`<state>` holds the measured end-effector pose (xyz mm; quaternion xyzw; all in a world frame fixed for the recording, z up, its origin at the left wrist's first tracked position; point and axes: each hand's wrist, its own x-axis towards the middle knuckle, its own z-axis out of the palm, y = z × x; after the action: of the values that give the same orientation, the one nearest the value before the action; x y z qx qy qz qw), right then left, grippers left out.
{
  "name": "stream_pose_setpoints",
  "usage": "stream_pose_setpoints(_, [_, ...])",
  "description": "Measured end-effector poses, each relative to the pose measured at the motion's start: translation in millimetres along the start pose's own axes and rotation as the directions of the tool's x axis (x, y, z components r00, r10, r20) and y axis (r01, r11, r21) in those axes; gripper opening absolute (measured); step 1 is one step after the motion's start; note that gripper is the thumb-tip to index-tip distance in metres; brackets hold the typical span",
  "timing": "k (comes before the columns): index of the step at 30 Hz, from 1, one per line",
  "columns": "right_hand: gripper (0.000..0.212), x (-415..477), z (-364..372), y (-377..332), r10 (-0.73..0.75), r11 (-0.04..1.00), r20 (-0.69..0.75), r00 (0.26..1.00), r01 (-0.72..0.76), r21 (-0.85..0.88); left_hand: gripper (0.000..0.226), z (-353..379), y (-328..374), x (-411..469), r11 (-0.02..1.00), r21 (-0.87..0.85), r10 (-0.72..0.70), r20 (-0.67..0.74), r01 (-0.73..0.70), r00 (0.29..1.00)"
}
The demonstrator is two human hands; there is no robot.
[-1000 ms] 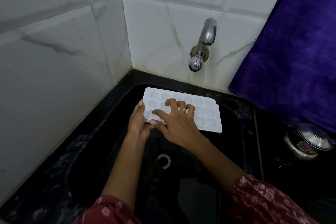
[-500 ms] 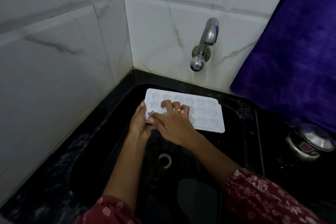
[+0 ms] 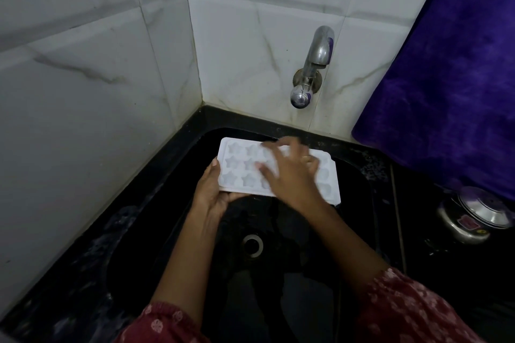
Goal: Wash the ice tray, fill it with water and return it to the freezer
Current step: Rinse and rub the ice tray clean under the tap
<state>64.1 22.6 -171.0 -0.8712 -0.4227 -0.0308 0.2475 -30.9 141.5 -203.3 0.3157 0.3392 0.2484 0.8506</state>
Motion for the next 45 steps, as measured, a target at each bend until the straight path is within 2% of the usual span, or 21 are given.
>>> stream_pose_setpoints(2, [0.054, 2, -15, 25, 0.272, 0.961, -0.114, 0.955, -0.276, -0.019, 0.026, -5, 1, 2, 1.0, 0.014, -0.008, -0.013, 0.008, 1.0])
stream_pose_setpoints(3, [0.059, 1, -23, 38, 0.417, 0.908, -0.107, 0.902, -0.42, 0.003, 0.027, -7, 0, 4, 1.0, 0.016, -0.011, -0.007, 0.011, 1.0])
stream_pose_setpoints(5, [0.065, -3, -32, 61, 0.647, 0.751, 0.061, 0.76, -0.649, 0.118, 0.03, -11, 0, 6, 1.0, 0.018, -0.02, 0.02, 0.02, 1.0])
stream_pose_setpoints(7, [0.055, -9, -35, 77, 0.695, 0.535, 0.323, 0.643, -0.762, 0.365, 0.029, -12, -3, 7, 0.999, 0.008, -0.039, 0.05, 0.038, 0.998])
stream_pose_setpoints(8, [0.044, -14, -36, 80, 0.666, 0.412, 0.416, 0.619, -0.77, 0.487, 0.028, -13, -3, 7, 0.999, 0.005, -0.053, 0.064, 0.052, 0.997])
stream_pose_setpoints(9, [0.035, -18, -35, 82, 0.629, 0.324, 0.459, 0.627, -0.749, 0.578, 0.026, -14, -4, 7, 0.998, 0.008, -0.066, 0.079, 0.066, 0.995])
stream_pose_setpoints(10, [0.028, -21, -35, 84, 0.61, 0.291, 0.452, 0.651, -0.714, 0.636, 0.024, -14, -4, 7, 0.997, 0.019, -0.076, 0.098, 0.074, 0.992])
stream_pose_setpoints(12, [0.021, -24, -33, 88, 0.602, 0.322, 0.37, 0.707, -0.64, 0.698, 0.019, -16, -1, 6, 0.995, 0.08, -0.065, 0.134, 0.054, 0.989])
stream_pose_setpoints(14, [0.019, -26, -36, 90, 0.576, 0.371, 0.293, 0.763, -0.564, 0.738, 0.015, -16, 4, 5, 0.974, 0.225, 0.006, 0.151, -0.04, 0.988])
stream_pose_setpoints(17, [0.023, -28, -45, 89, 0.504, 0.407, 0.213, 0.837, -0.448, 0.796, 0.018, -13, 13, 7, 0.864, 0.441, 0.185, 0.167, -0.241, 0.968])
stream_pose_setpoints(20, [0.031, -27, -54, 86, 0.45, 0.479, 0.106, 0.887, -0.34, 0.809, 0.023, -7, 22, 7, 0.714, 0.549, 0.36, 0.245, -0.435, 0.9])
stream_pose_setpoints(24, [0.037, -26, -68, 80, 0.359, 0.609, -0.056, 0.932, -0.188, 0.771, 0.032, 3, 34, 1, 0.568, 0.576, 0.51, 0.314, -0.588, 0.801])
stream_pose_setpoints(28, [0.036, -31, -83, 72, 0.213, 0.695, -0.189, 0.958, -0.013, 0.719, 0.029, 9, 42, -4, 0.511, 0.529, 0.582, 0.367, -0.677, 0.726])
stream_pose_setpoints(32, [0.031, -36, -99, 68, 0.11, 0.78, -0.322, 0.94, 0.119, 0.614, 0.043, 14, 54, -16, 0.471, 0.443, 0.65, 0.411, -0.763, 0.64])
stream_pose_setpoints(35, [0.04, -43, -104, 66, 0.056, 0.805, -0.423, 0.905, 0.21, 0.555, 0.046, 16, 52, -29, 0.437, 0.402, 0.695, 0.418, -0.805, 0.586])
stream_pose_setpoints(37, [0.042, -52, -93, 69, 0.072, 0.83, -0.344, 0.936, 0.135, 0.541, 0.037, 11, 40, -31, 0.434, 0.495, 0.66, 0.394, -0.753, 0.639])
stream_pose_setpoints(39, [0.036, -63, -72, 80, 0.189, 0.813, -0.174, 0.966, -0.054, 0.58, 0.025, 1, 21, -32, 0.398, 0.662, 0.617, 0.32, -0.636, 0.719])
stream_pose_setpoints(42, [0.038, -81, -52, 93, 0.367, 0.71, -0.004, 0.93, -0.277, 0.647, 0.018, -8, 3, -38, 0.421, 0.734, 0.571, 0.243, -0.533, 0.784])
stream_pose_setpoints(45, [0.038, -95, -48, 100, 0.47, 0.641, 0.034, 0.882, -0.367, 0.674, 0.033, -2, -8, -47, 0.407, 0.785, 0.54, 0.206, -0.467, 0.816])
